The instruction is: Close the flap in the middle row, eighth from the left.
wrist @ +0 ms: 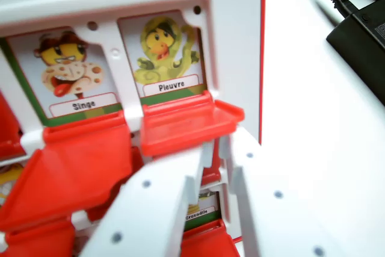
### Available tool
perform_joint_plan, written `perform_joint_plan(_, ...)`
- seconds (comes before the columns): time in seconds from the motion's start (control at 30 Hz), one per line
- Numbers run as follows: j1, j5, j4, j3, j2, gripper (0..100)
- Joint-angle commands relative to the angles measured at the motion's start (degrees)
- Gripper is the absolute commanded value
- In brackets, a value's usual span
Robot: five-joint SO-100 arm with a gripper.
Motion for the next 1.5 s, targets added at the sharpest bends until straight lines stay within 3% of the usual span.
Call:
perform_joint_plan(0.0,-0.6,-0.62,1.7,-1.4,6.2,0)
perform_joint_plan(0.33,0.8,-1.76,0.0,27.2,30.8,0)
perform_joint_plan(0.6,0.7,-2.72,6.2,51.7,62.1,0)
perform_joint_plan(0.67,-0.2,-2.55,8.0,57.8,71.1,0)
perform_joint_plan(0.7,-1.2,-1.58,8.2,60.0,74.9,0)
perform_joint_plan(0.87,-10.4,1.67,16.3,62.1,85.8,0)
perform_joint_plan(1.03,-18.5,3.34,20.0,59.7,89.6,0)
perform_joint_plan(1.2,-21.6,2.81,21.1,58.2,90.1,0)
perform_joint_plan(1.33,-23.6,4.13,24.6,56.2,91.5,0)
perform_joint_plan(1.47,-24.3,4.04,25.3,55.5,91.2,0)
